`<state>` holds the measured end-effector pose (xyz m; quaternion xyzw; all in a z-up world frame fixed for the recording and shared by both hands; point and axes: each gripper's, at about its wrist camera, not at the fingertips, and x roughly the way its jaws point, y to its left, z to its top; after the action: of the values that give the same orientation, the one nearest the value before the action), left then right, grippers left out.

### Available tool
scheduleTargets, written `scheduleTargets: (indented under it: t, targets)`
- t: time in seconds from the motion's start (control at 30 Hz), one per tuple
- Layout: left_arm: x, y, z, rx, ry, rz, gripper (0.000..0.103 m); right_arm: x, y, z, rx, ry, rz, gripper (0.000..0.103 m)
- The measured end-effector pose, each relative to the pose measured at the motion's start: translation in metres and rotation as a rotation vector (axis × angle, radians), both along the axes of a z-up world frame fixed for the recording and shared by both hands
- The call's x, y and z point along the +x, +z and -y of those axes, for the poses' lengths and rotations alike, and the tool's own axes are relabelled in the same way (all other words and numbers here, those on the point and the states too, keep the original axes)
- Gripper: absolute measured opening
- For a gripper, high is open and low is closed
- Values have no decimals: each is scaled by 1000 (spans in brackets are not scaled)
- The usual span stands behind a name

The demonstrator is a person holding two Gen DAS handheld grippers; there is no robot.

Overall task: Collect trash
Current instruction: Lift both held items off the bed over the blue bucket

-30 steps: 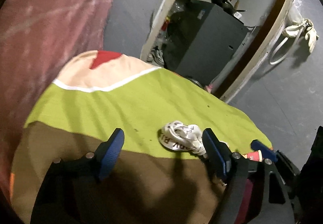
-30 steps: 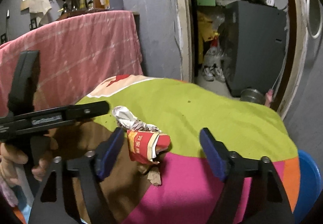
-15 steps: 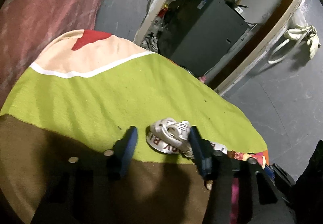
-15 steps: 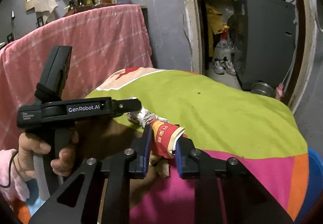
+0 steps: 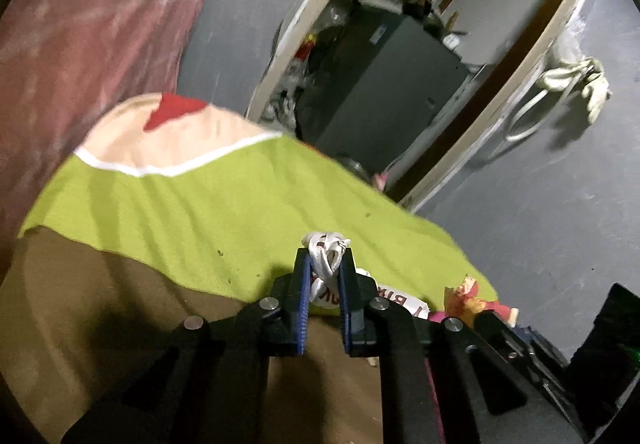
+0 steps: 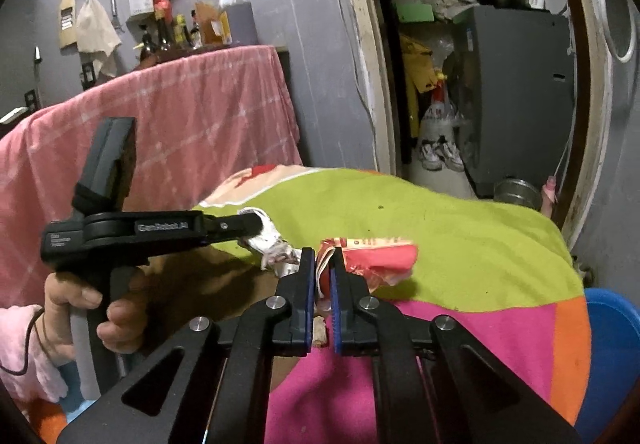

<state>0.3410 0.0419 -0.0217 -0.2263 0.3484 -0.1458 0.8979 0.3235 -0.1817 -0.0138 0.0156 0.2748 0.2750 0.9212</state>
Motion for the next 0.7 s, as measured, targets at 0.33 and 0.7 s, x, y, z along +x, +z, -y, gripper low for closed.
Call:
scheduleTargets:
  t: [0.33,0.7]
  targets:
    - [-61,57,33,117,37,255,10,-48,46,16,-9,-63,242,5]
    - [-123,94,124,191,56,592,10,-120,99,68,-83,-220,568,5]
